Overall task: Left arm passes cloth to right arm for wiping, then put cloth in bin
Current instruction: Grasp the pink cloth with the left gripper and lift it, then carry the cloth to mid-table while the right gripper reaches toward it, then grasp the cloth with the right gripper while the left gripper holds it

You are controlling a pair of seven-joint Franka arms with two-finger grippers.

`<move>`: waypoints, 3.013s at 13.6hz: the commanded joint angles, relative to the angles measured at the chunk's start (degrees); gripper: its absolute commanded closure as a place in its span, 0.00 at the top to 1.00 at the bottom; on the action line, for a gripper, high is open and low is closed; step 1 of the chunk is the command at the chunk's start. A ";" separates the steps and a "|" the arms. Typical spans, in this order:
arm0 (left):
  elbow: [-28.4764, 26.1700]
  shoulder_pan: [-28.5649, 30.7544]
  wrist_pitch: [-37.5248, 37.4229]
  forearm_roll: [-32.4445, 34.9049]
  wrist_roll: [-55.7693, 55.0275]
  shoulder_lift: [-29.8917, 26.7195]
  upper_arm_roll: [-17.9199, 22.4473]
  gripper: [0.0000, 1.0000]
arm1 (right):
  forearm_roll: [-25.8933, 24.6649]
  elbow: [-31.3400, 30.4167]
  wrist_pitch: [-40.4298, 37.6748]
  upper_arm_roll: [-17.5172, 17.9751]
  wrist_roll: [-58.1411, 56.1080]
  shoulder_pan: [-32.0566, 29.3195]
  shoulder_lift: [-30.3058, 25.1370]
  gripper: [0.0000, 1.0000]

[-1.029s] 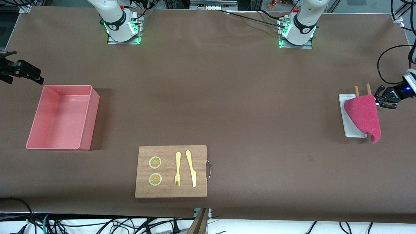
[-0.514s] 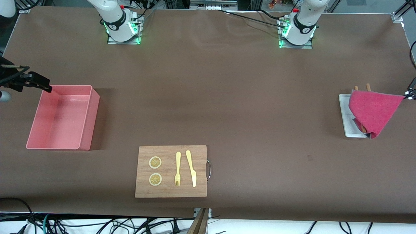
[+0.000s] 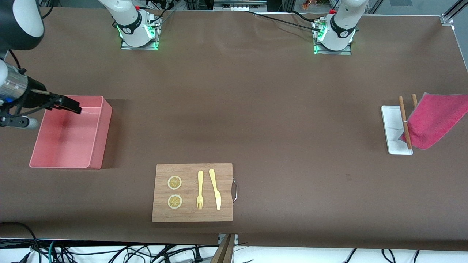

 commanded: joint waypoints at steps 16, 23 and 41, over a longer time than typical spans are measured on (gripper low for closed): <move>0.76 -25.41 15.62 -5.31 -122.41 -5.38 -30.71 0.00 | 12.75 0.17 29.96 18.21 66.47 4.85 13.89 0.99; 0.24 -41.76 39.27 -6.73 -153.36 1.12 -30.62 0.00 | 12.66 0.34 44.74 22.08 81.06 9.17 20.22 0.99; 0.41 -49.87 61.46 -6.11 -174.85 6.40 -30.10 0.00 | 12.66 0.60 48.80 23.49 85.48 11.63 21.99 0.55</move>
